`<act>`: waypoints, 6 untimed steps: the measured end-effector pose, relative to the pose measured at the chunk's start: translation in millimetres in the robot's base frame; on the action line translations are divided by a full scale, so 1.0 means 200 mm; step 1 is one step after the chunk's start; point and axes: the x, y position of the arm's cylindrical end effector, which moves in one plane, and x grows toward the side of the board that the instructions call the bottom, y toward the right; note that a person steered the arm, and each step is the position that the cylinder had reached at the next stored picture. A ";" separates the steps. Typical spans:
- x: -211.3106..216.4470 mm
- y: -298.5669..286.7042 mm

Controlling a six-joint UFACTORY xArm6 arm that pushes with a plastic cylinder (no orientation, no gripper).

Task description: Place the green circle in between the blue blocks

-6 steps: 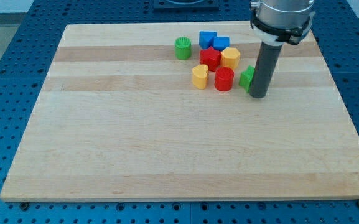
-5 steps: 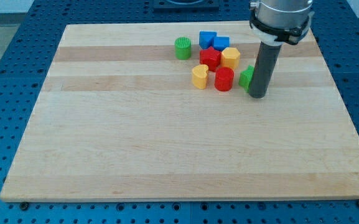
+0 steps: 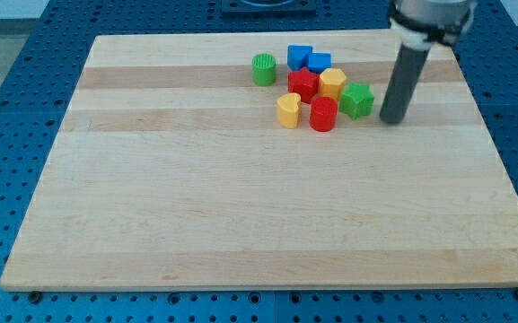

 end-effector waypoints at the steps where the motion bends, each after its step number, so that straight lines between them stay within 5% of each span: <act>1: -0.34 -0.01; 3: -0.34 -0.06; 6: -0.82 -0.38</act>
